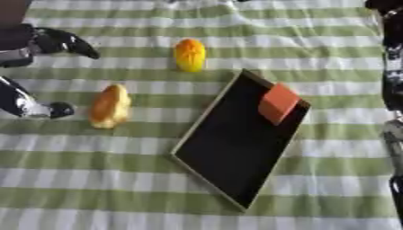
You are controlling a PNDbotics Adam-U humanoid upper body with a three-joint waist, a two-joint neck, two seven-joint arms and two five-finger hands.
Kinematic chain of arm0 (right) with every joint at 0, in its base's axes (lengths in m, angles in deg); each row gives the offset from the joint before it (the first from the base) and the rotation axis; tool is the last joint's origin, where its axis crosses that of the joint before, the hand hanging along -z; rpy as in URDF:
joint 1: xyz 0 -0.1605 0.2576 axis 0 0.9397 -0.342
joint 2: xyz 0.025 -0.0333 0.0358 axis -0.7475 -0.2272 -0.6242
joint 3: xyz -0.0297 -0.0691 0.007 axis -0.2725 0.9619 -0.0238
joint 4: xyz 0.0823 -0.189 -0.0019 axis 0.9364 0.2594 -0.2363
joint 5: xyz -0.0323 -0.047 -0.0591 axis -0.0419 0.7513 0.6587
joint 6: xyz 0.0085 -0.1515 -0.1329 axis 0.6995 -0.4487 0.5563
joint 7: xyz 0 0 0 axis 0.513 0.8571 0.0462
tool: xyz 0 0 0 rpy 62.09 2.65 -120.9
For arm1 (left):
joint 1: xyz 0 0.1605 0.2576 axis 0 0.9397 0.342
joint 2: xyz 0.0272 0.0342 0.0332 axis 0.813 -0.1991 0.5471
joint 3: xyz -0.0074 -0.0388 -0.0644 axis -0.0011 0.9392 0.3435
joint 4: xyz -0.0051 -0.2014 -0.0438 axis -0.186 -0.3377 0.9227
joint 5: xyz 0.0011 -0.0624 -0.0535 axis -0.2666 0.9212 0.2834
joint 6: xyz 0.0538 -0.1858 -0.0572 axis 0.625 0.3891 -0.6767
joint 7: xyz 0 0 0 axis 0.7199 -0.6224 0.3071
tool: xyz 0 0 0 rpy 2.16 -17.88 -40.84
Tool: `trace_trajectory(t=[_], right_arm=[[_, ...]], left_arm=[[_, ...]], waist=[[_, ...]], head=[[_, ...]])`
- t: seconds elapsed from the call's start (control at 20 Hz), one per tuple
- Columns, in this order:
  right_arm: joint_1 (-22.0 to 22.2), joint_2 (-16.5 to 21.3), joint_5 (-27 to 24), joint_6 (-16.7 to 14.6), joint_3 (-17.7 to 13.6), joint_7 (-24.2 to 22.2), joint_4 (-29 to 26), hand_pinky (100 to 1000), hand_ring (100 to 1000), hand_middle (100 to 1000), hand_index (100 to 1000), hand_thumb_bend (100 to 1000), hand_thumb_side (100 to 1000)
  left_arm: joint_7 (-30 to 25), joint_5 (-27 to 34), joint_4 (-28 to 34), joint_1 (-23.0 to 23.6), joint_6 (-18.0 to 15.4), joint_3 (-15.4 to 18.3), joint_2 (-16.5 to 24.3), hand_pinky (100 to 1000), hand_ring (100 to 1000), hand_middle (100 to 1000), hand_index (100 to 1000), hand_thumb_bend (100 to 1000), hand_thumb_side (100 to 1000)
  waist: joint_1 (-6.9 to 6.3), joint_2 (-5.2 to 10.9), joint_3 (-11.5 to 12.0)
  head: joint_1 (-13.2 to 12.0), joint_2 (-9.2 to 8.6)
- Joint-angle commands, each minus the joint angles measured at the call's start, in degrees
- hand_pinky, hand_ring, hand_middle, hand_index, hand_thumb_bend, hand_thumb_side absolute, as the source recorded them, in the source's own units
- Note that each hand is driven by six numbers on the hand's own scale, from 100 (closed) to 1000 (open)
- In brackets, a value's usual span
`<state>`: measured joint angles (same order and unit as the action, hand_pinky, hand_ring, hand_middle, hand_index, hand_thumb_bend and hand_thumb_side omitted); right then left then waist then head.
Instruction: Pick up objects on the table and place them in the box.
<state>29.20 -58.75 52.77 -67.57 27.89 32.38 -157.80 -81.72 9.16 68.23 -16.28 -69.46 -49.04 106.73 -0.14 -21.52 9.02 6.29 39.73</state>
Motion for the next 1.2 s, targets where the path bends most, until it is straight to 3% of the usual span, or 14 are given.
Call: trace_trajectory(t=[0.05, 0.2, 0.45, 0.95, 1.2], right_arm=[[-0.12, 0.98, 0.02, 0.00, -0.05, -0.28, -0.88, 941, 823, 615, 790, 100, 470], [-0.09, 0.80, -0.07, 0.20, 0.02, -0.38, -0.88, 941, 823, 613, 789, 100, 470], [-0.02, 0.47, -0.11, 0.65, 0.26, -0.77, -0.88, 943, 822, 610, 788, 100, 470], [-0.02, 0.12, -0.33, 1.41, 0.59, -1.38, -0.88, 946, 823, 607, 787, 100, 470], [0.05, -0.11, -1.01, 2.09, 1.11, -2.09, -0.88, 948, 821, 602, 786, 100, 470]], left_arm=[[-1.15, -1.34, -1.66, -1.09, -0.14, 0.66, -0.31, 861, 901, 825, 941, 411, 288], [-2.17, -2.27, -3.36, -1.34, -0.37, 0.66, -1.59, 858, 902, 826, 943, 396, 191], [-3.39, -4.08, -6.62, -1.75, 0.13, 1.19, -3.71, 856, 904, 826, 943, 371, 140], [-4.16, -7.44, -10.12, -2.55, -1.57, 1.34, -6.23, 860, 910, 833, 947, 372, 173], [-4.10, -11.69, -12.08, -3.21, -2.88, 1.28, -7.16, 875, 916, 838, 956, 463, 195]], waist=[[0.12, 1.52, 0.06], [0.19, 1.55, 0.10], [0.26, 1.59, 0.04], [0.09, 1.49, -0.26], [-0.11, 1.47, -0.35]], head=[[0.13, 0.04], [0.11, 0.00], [0.03, -0.09], [0.00, -0.25], [-0.12, -0.21]])
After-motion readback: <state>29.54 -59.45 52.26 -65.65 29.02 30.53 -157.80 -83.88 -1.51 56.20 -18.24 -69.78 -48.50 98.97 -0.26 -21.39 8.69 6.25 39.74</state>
